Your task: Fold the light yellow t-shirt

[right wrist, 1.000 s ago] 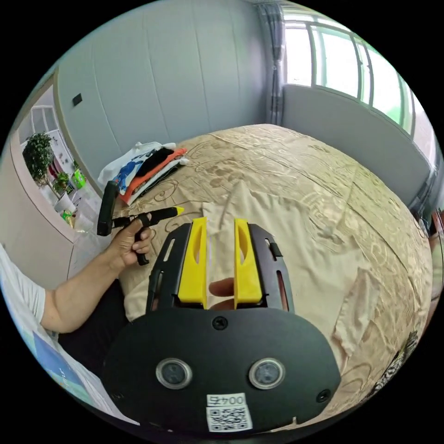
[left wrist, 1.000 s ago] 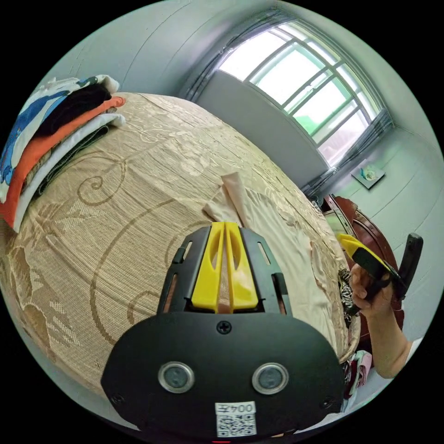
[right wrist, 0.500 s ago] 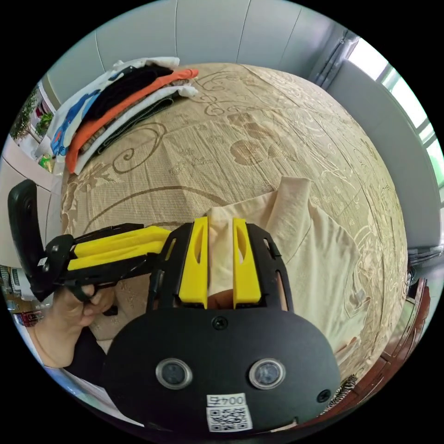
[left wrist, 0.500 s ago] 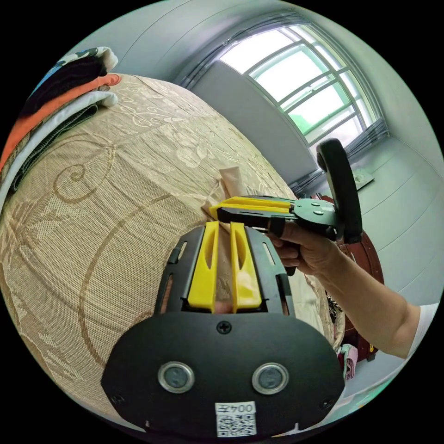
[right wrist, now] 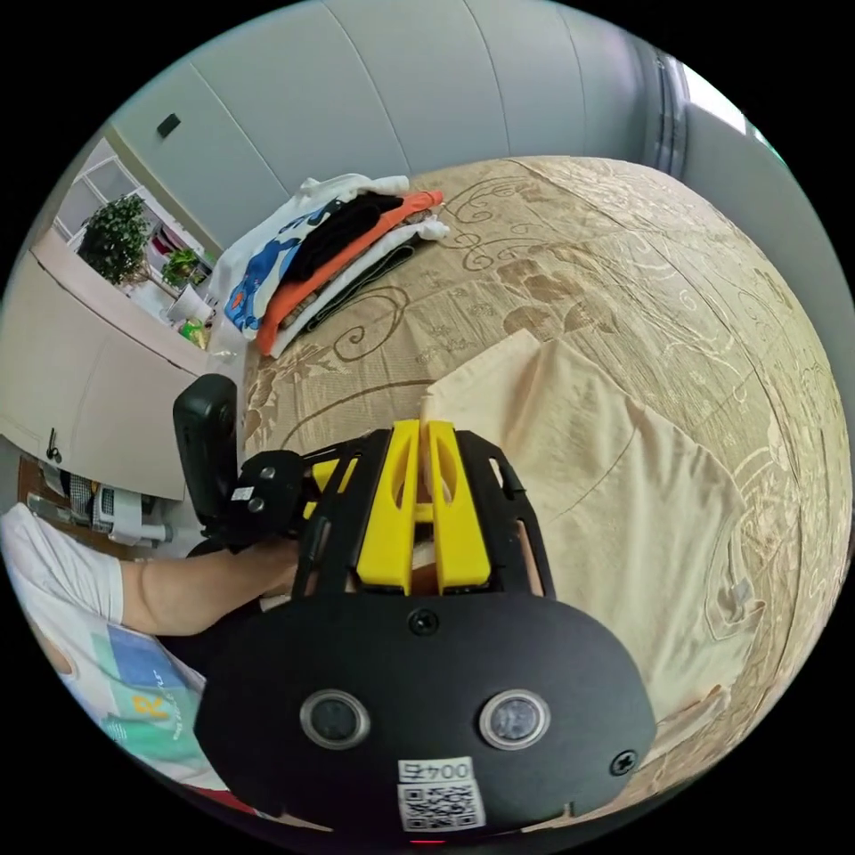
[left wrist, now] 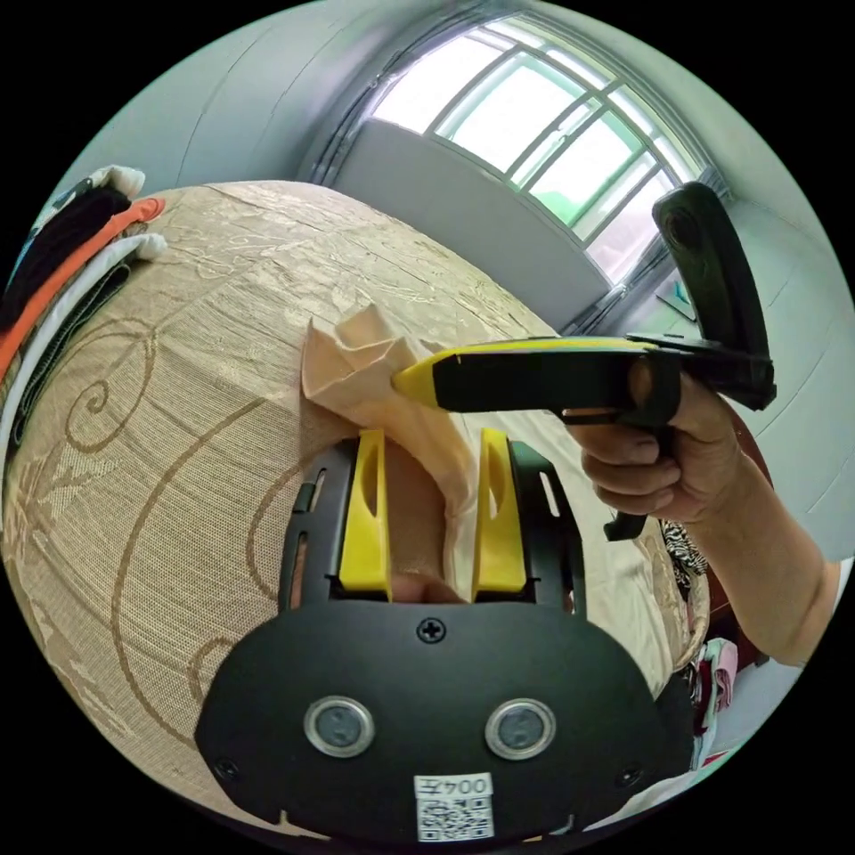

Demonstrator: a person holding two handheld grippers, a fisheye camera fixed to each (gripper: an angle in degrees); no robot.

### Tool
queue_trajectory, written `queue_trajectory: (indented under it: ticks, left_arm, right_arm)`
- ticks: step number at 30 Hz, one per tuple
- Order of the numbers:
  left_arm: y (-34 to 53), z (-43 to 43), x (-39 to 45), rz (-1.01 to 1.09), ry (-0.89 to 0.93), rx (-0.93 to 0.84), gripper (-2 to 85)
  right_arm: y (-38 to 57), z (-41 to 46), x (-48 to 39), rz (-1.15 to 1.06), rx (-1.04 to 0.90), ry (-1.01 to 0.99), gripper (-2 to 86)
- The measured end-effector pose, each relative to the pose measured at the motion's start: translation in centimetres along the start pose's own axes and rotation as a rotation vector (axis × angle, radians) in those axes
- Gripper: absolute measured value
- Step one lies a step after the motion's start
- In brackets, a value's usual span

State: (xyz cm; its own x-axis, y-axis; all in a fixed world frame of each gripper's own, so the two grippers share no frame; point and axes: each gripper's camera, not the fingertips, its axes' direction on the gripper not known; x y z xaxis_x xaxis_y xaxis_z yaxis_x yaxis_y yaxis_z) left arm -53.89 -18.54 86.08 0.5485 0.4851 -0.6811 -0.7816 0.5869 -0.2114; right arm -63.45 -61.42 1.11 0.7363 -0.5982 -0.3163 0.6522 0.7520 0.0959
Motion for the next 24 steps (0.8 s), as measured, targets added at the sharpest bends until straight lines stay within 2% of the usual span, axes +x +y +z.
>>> queue_trajectory:
  ticks: [3,6,10,16,24]
  left_arm:
    - [0.9,-2.1,-1.7,-0.075,0.006,0.080,9.8]
    - [1.9,-3.4,-3.8,-0.163,0.026,0.109,6.8]
    - [3.3,-4.1,-4.7,-0.281,0.029,0.096,4.5]
    - [6.6,-5.3,-1.0,-0.345,-0.027,0.106,4.0]
    - [6.5,-6.0,-1.1,-0.438,0.057,0.113,3.7]
  right_arm:
    - [-1.0,0.5,-0.2,-0.044,-0.012,-0.042,4.5]
    - [-2.7,0.3,1.1,0.002,0.018,-0.061,6.5]
    - [-6.6,1.1,3.8,0.150,0.013,-0.002,7.0]
    - [-9.8,6.4,2.1,0.118,-0.128,0.077,6.3]
    - [-12.8,13.3,1.2,0.164,-0.177,0.250,10.1]
